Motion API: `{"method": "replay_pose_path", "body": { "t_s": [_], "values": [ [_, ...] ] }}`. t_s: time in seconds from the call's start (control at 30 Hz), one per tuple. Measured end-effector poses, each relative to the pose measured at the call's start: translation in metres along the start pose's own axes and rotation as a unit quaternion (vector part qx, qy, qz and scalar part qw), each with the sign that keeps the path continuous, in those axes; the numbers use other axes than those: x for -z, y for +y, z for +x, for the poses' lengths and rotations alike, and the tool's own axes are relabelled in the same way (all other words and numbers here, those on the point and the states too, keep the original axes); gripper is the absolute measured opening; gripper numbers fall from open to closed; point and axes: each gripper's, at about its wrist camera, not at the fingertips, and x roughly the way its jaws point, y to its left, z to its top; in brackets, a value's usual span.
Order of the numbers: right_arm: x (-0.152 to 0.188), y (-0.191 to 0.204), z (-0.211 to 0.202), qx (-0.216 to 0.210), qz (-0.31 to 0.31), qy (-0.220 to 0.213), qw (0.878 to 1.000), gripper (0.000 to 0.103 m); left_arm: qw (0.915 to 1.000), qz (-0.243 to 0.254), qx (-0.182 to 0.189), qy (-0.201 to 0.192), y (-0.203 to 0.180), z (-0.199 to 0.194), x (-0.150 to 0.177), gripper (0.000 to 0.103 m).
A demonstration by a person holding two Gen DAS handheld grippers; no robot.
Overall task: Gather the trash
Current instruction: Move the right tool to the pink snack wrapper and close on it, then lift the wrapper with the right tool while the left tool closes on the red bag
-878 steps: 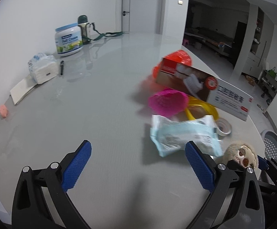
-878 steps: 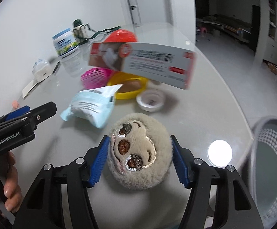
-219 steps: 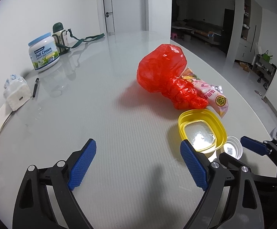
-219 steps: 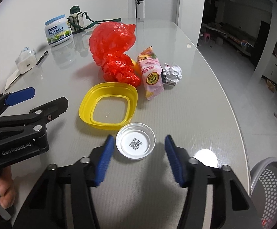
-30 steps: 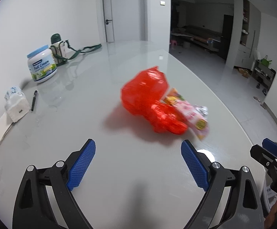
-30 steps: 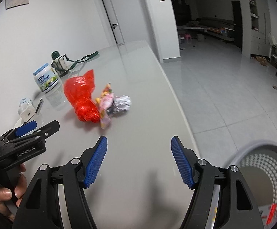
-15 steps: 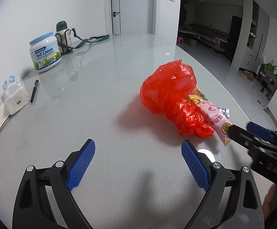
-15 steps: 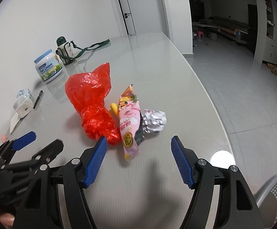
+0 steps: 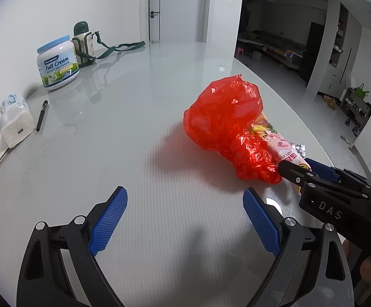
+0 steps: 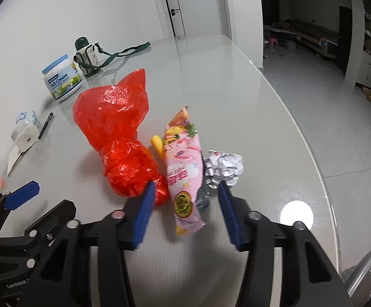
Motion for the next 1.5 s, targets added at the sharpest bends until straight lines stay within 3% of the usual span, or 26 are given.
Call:
{"method": "replay_pose_path", "body": {
  "t_s": [0.13,0.27,0.67,1.2,1.5],
  "values": [
    [0.0,0.009,0.002,-0.021,-0.004,0.008,1.0,0.027,1.0,-0.003,0.0,-0.003,0.001,-0.001,-0.001,0.09],
    [0.005,0.013,-0.002,-0.039,-0.002,0.008,0.999,0.025,1.0,-0.005,0.0,-0.007,0.002,-0.004,0.0,0.09],
    [0.027,0.011,-0.036,-0.071,0.016,-0.001,0.997,0.024,0.9998,-0.012,0.003,-0.016,0.006,-0.007,-0.001,0.09],
    [0.051,-0.033,-0.097,-0.047,0.049,-0.051,0.996,0.024,0.9999,0.003,-0.006,-0.012,-0.017,-0.002,-0.007,0.09],
    [0.064,-0.054,-0.117,-0.036,0.067,-0.064,0.995,0.024,1.0,0.008,-0.002,-0.006,-0.044,0.022,-0.022,0.091]
  ]
}}
